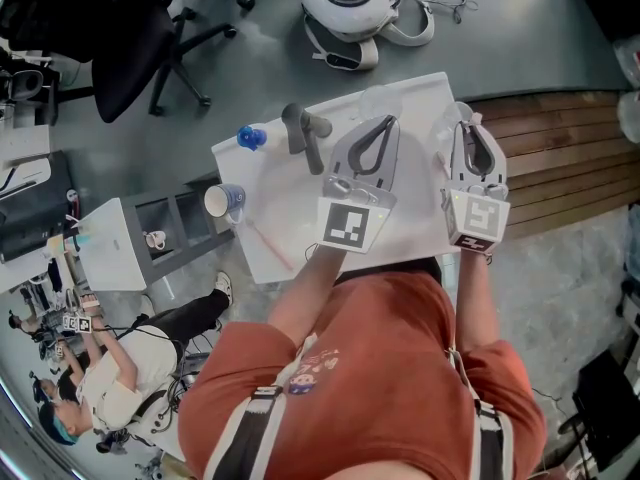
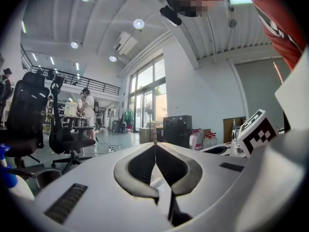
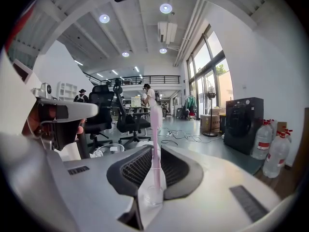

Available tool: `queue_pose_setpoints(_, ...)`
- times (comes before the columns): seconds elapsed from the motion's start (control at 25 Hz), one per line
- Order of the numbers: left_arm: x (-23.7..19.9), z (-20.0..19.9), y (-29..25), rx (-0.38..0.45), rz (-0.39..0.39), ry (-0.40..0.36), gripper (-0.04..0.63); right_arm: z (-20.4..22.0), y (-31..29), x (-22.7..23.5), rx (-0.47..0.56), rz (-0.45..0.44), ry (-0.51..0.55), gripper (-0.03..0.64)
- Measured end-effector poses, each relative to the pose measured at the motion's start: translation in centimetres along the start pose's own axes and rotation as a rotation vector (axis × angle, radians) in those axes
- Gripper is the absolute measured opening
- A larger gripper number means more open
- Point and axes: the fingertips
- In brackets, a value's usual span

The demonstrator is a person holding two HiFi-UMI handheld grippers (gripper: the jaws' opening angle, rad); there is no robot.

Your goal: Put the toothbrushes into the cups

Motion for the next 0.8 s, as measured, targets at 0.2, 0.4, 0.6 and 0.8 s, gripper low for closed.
queue_pose_setpoints(0.2, 0.3, 0.0, 0.2, -0.002, 0.001, -0.006, 0.02, -0.1, 0.1, 0.3, 0.005, 0.007, 0.004, 0.079)
queue_pose_setpoints(0.4, 0.3, -0.4, 0.7, 0.005, 0.001, -0.013, 0.02, -0.1, 0.6, 0.2, 0.01, 0.014, 0.008, 0.083)
queue_pose_setpoints(0.6, 0.5, -1.1, 1.5, 0.02, 0.003, -0.013, 0.02, -0.6, 1.5, 0.2, 0.023, 0.034, 0.009, 0.091)
queue_pose_setpoints(0.8, 0.9, -2.0, 2.9, 0.038, 0.016, -0.019, 0.02, -1.4, 3.2, 0.0, 0.033, 0.068, 0.024, 0.103)
Point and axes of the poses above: the fingertips, and each gripper's own axes: y backward along the fingers, x to its right, z out of its underside, and after that the axes turned 12 degrees about -z, right-handed
